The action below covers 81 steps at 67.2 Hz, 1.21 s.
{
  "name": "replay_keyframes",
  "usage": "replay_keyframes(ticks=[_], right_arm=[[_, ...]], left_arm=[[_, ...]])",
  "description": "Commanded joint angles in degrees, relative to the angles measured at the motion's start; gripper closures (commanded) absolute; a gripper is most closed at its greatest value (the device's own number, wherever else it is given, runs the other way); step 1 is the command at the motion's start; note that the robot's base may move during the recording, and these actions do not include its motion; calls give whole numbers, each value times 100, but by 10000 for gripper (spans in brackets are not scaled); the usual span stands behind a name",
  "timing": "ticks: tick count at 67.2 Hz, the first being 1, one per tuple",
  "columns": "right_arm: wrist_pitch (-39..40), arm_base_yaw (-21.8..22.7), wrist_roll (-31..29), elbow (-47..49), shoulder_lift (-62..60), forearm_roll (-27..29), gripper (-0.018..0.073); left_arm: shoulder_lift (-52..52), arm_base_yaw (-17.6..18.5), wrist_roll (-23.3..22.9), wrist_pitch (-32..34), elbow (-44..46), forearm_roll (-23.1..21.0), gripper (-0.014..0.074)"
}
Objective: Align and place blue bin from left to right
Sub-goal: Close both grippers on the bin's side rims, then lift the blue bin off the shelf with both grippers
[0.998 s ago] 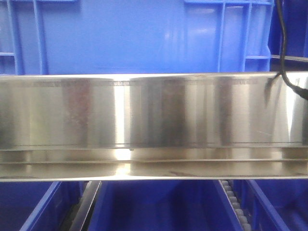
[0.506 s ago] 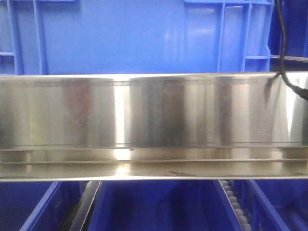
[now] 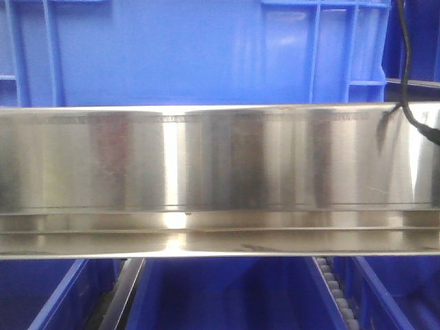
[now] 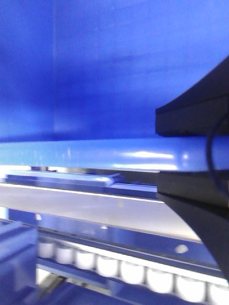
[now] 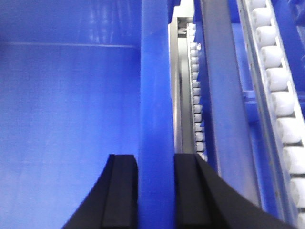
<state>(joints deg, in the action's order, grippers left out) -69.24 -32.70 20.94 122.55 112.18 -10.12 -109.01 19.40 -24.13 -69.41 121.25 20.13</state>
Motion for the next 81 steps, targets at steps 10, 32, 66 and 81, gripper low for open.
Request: replay_keyframes(ticks=[10, 32, 66, 81], right_arm=[[20, -5, 150, 27, -498, -307, 628], [-73, -176, 446, 27, -1029, -376, 628], [-73, -909, 923, -592, -1755, -1223, 629], [-73, -1339, 1258, -1307, -2329, -1673, 629]], left_arm=[[316, 31, -48, -55, 418, 215, 707], [786, 108, -328, -55, 418, 201, 707], [2344, 526, -1110, 112, -1641, 589, 707], [3044, 952, -1507, 100, -2367, 992, 707]])
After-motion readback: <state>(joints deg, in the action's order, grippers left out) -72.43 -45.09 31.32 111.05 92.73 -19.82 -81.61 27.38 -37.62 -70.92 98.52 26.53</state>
